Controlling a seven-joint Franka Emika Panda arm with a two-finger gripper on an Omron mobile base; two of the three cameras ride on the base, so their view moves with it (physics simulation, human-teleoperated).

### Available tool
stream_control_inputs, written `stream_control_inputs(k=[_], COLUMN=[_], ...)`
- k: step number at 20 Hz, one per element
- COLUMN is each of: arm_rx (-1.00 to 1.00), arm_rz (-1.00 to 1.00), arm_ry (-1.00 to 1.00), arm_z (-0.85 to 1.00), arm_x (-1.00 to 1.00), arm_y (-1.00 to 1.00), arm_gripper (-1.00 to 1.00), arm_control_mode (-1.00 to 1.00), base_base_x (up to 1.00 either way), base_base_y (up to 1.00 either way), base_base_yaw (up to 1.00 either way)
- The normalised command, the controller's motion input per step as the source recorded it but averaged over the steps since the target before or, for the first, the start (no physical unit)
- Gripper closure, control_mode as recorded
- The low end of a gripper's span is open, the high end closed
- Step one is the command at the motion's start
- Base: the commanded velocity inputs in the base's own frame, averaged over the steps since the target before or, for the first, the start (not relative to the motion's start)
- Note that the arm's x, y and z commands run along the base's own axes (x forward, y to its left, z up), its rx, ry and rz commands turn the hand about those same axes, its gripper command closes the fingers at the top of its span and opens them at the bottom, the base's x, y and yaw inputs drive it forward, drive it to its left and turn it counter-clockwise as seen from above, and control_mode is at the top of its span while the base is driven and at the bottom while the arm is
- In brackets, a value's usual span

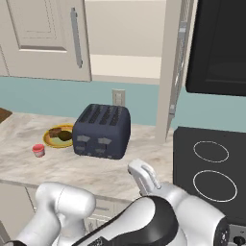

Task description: Pick the avocado and bread from the counter and place them on the plate. Then pick the jam from the cabinet and place it next to the plate. Lastly close the cabinet door.

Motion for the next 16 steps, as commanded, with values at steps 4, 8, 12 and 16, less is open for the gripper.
stream_control_inputs(k=[4,8,12,16], arm_rx=[0.24,0.25,0.25,0.16], arm_rz=[0.0,0.0,0.0,0.0], arm_ry=[0.01,0.0,0.03,0.07], arm_z=[-0.2,-0.29,-0.29,-0.03], arm_x=[0.6,0.29,0.44,0.48], arm_y=[-0.65,-0.65,-0.65,-0.54], arm_gripper=[-1.0,-1.0,-1.0,-1.0], arm_control_mode=[-1.0,-1.0,-1.0,-1.0], base_base_x=[0.0,0.0,0.0,0.0], base_base_y=[0.0,0.0,0.0,0.0], base_base_yaw=[0.0,0.0,0.0,0.0])
